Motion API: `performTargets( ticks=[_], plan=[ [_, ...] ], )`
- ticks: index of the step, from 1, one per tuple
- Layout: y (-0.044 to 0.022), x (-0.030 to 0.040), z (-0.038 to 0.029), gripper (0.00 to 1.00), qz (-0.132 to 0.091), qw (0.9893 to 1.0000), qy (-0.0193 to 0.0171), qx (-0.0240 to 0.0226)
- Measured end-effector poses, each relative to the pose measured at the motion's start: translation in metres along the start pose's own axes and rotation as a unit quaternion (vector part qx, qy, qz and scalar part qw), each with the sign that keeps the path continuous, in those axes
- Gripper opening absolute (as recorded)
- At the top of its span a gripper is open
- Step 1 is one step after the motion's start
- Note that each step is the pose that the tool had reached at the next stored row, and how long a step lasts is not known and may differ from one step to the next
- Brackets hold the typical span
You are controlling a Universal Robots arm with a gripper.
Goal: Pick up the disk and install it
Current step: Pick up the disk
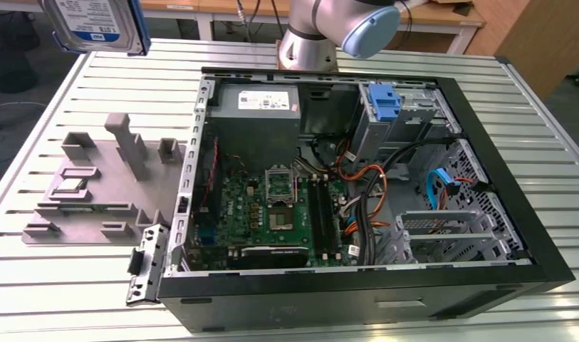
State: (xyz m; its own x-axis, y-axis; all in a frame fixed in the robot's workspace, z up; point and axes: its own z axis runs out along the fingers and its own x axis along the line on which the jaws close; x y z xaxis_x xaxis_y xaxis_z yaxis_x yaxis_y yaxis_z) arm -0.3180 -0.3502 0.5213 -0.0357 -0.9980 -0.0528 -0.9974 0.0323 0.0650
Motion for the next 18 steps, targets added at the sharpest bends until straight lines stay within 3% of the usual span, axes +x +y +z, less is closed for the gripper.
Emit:
performTargets(
  ticks=[18],
  plan=[
    [-0.0144, -0.0005, -0.0009, 0.35, 0.000, 1.0000, 0.0000, 0.0000]
  ],
)
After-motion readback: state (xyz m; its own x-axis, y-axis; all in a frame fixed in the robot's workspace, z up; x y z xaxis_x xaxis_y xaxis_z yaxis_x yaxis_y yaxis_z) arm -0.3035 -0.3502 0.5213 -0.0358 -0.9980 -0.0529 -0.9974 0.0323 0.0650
